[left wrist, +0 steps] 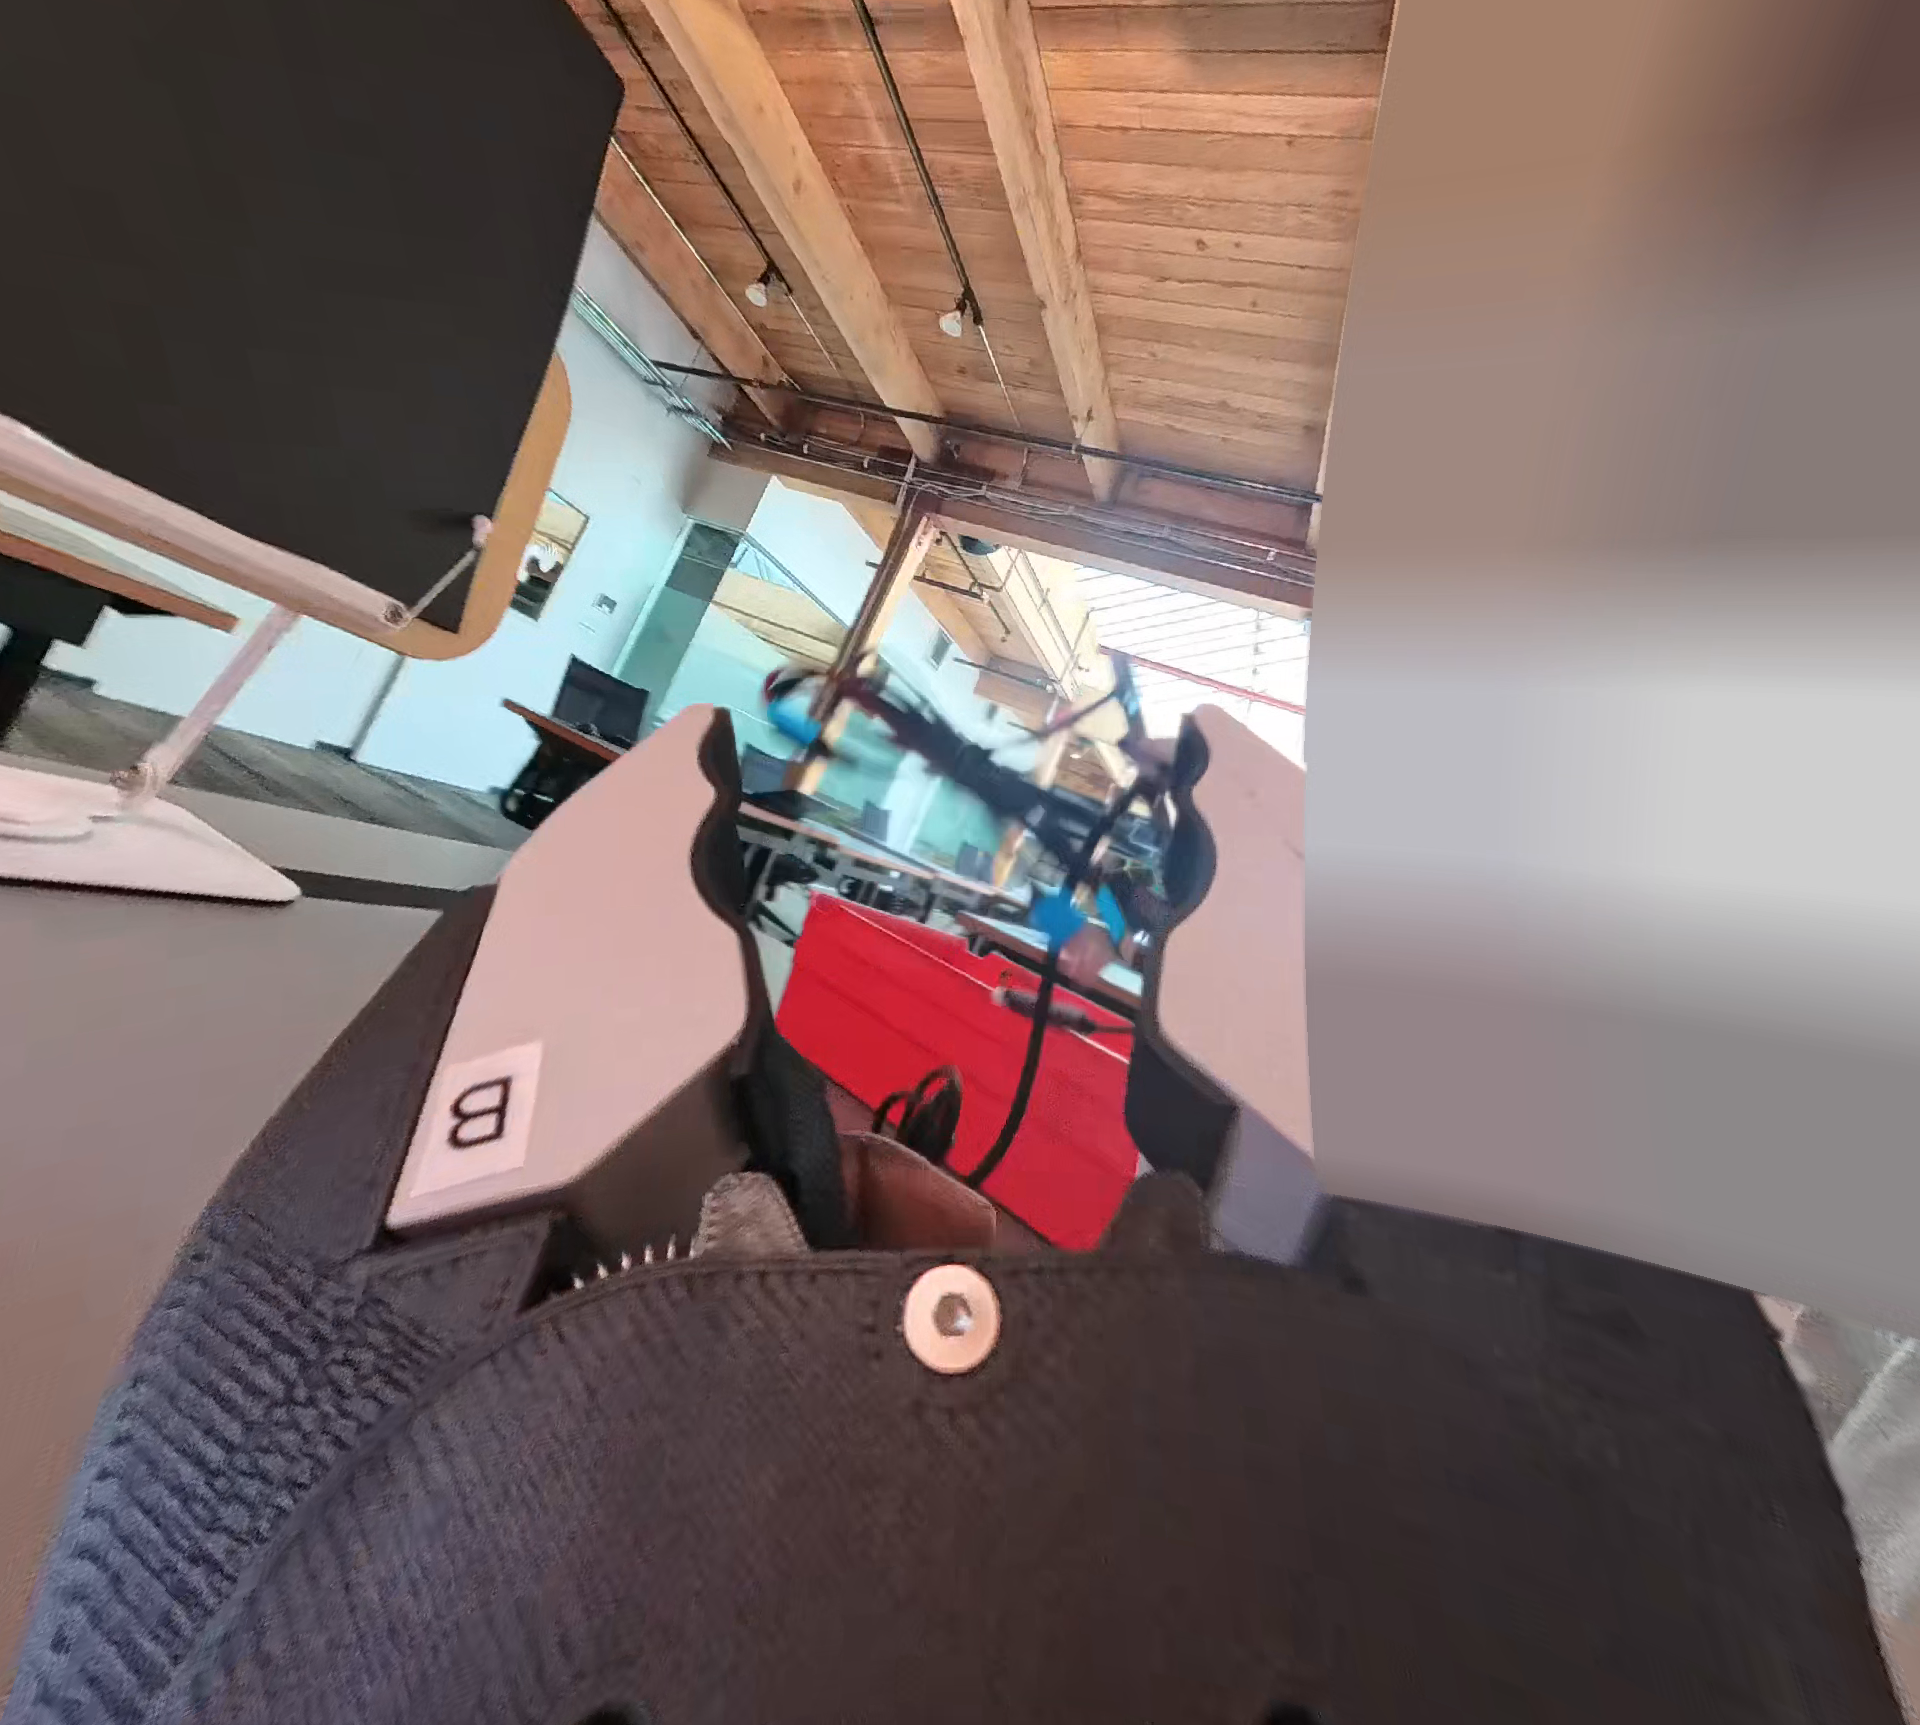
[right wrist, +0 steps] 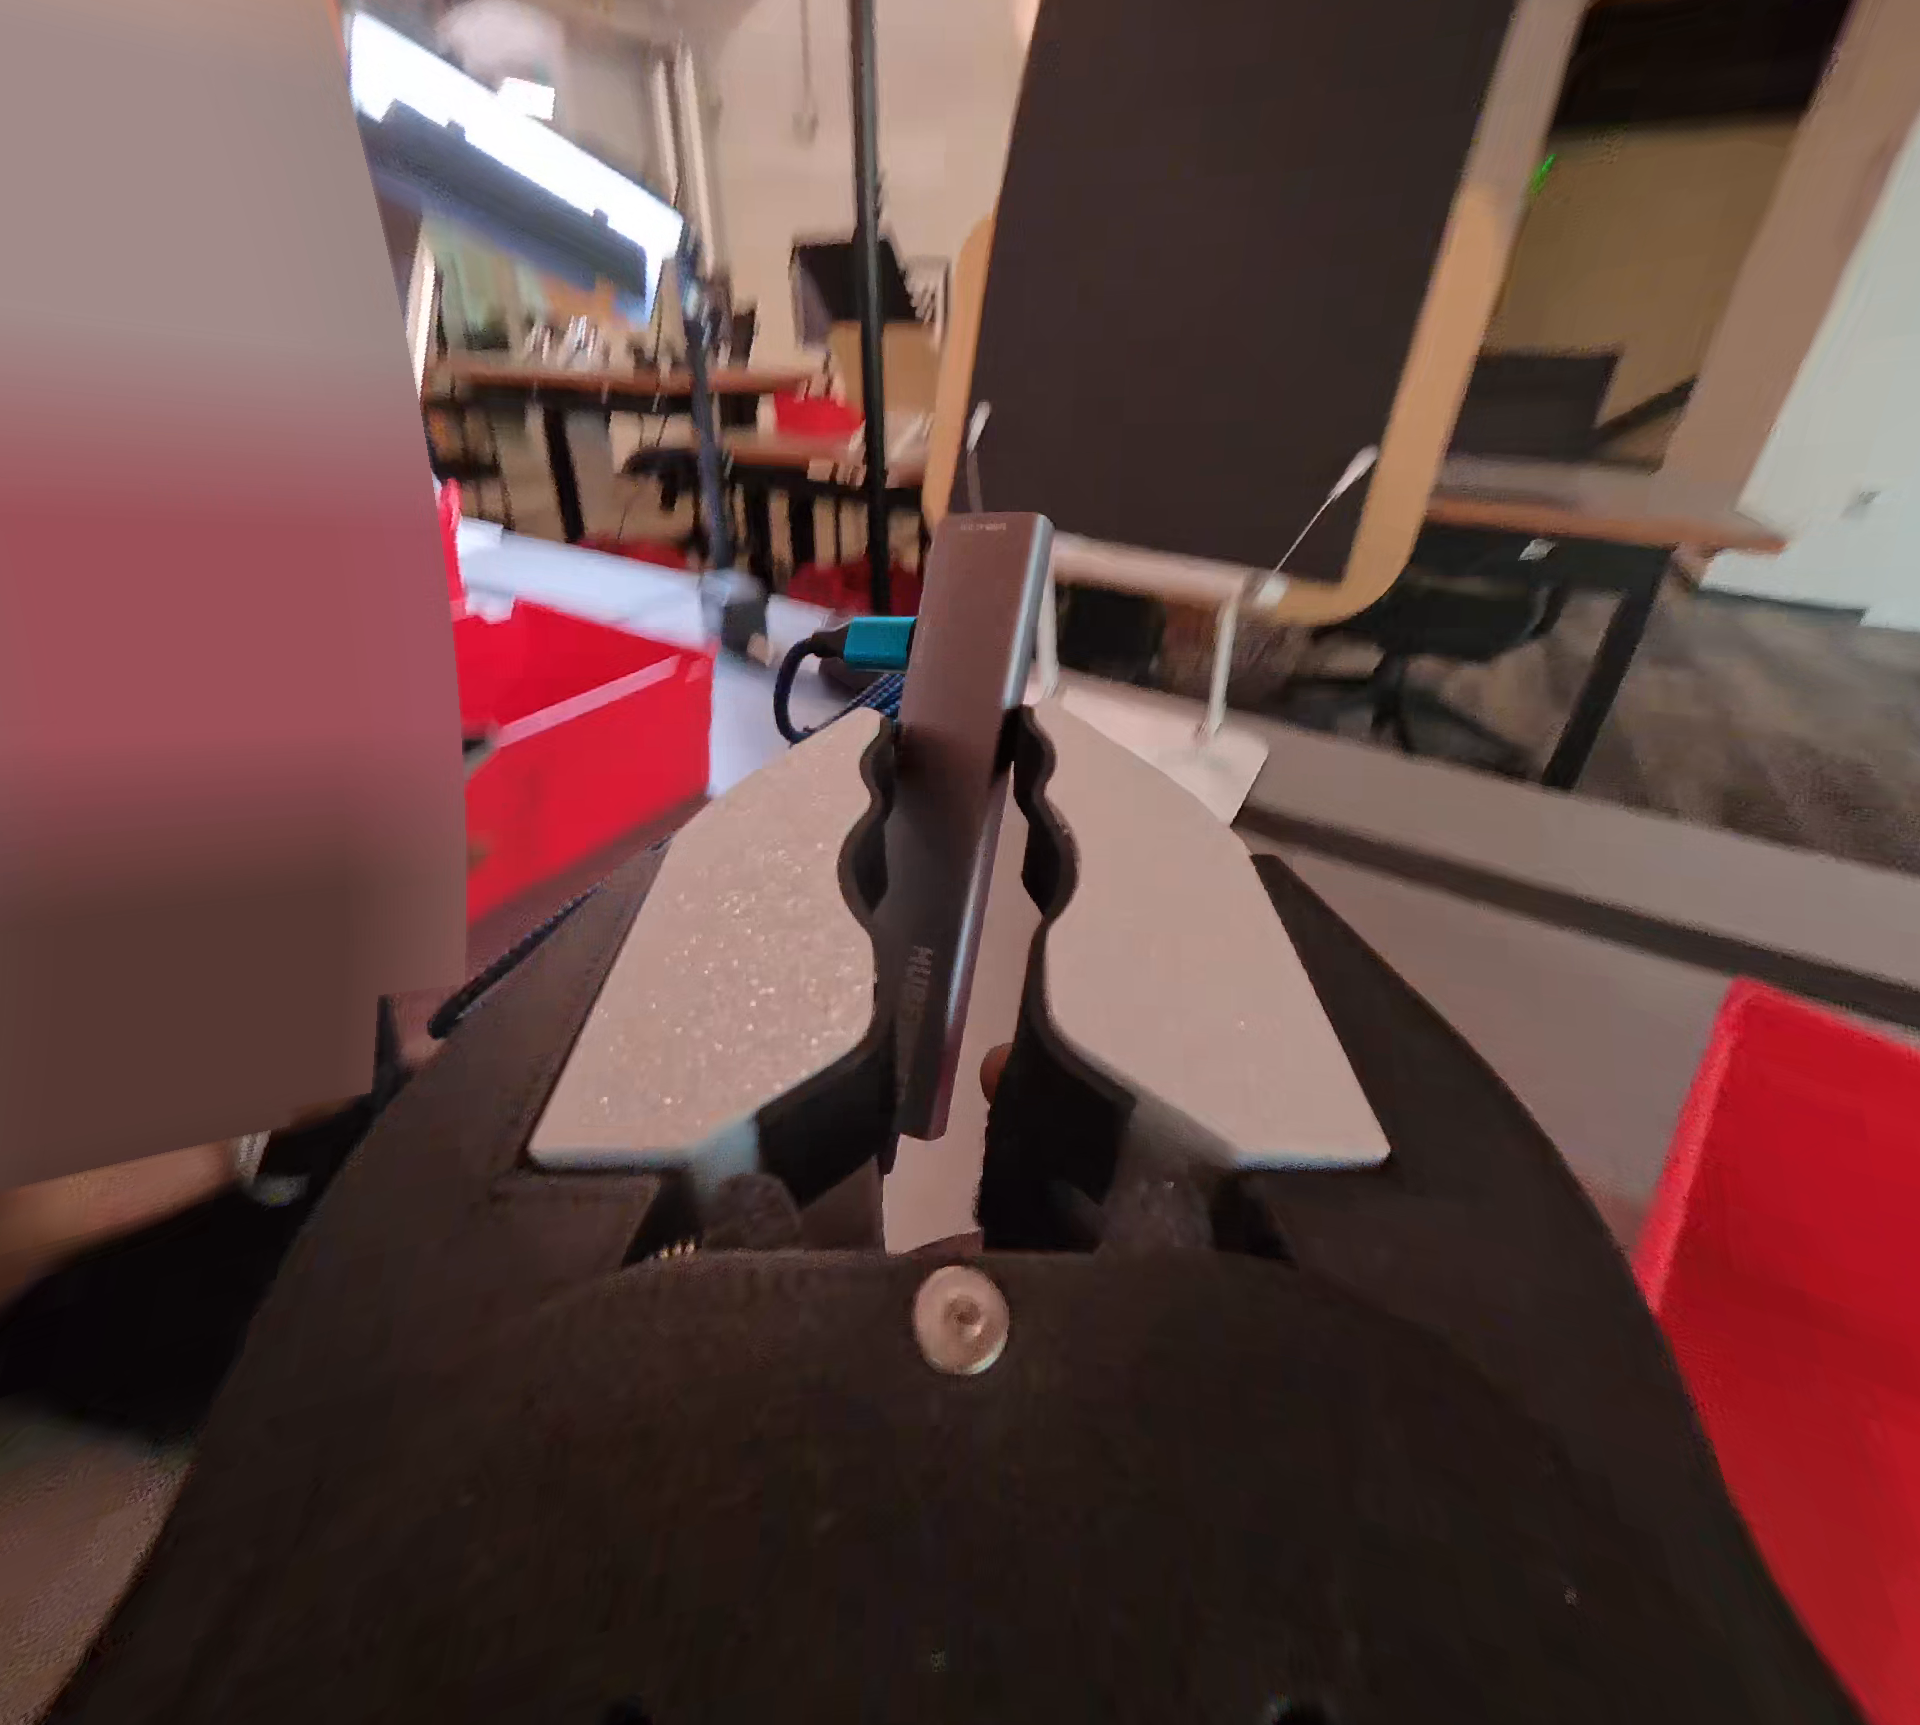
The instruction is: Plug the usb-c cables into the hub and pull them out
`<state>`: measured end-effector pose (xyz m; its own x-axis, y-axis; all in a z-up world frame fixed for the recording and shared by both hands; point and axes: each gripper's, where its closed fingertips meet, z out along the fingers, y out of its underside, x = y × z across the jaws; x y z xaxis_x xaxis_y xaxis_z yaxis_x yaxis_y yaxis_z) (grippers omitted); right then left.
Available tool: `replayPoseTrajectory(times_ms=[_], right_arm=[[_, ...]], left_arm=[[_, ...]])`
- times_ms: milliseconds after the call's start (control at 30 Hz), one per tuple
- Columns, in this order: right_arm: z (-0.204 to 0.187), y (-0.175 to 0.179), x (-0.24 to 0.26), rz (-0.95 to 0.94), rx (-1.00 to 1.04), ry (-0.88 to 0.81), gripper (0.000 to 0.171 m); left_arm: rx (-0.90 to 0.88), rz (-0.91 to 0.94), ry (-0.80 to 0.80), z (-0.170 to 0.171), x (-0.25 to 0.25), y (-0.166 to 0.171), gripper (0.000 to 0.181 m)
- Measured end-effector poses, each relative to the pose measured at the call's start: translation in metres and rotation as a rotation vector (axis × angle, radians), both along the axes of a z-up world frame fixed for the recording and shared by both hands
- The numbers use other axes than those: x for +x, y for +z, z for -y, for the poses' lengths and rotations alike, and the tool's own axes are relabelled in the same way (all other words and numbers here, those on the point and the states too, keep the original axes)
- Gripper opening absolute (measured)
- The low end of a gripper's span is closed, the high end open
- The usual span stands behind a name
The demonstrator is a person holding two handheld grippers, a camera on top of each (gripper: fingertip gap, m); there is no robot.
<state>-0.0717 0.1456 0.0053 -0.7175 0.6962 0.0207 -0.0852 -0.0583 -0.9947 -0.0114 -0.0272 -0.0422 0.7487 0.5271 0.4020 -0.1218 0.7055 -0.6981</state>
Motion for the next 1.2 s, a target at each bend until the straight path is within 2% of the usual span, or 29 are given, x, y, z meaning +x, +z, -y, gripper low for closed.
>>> replayPoseTrajectory(times_ms=[200,300,400,600,867,1067,1200], right_arm=[[-0.085,0.11,-0.016,-0.208,-0.329,-0.131,0.02],[-0.13,0.147,-0.022,-0.28,-0.423,-0.214,0.02],[-0.163,0.169,-0.024,-0.319,-0.483,-0.263,0.021],[-0.204,0.175,-0.027,-0.326,-0.564,-0.328,0.021],[-0.219,0.154,-0.036,-0.256,-0.648,-0.296,0.021],[-0.229,0.154,-0.03,-0.317,-0.71,-0.224,0.021],[-0.242,0.156,-0.028,-0.348,-0.728,-0.25,0.021]], left_arm=[[-0.07,-0.04,0.106,0.002,0.001,0.001,0.079],[-0.1,-0.049,0.12,0.0,0.002,0.0,0.079],[-0.134,-0.056,0.13,-0.004,0.002,0.0,0.079],[-0.221,-0.078,0.181,-0.011,0.002,-0.002,0.079],[-0.251,-0.071,0.183,-0.014,0.001,-0.006,0.079],[-0.262,-0.067,0.182,-0.015,0.0,-0.007,0.079],[-0.258,-0.064,0.181,-0.014,0.0,-0.007,0.079]])
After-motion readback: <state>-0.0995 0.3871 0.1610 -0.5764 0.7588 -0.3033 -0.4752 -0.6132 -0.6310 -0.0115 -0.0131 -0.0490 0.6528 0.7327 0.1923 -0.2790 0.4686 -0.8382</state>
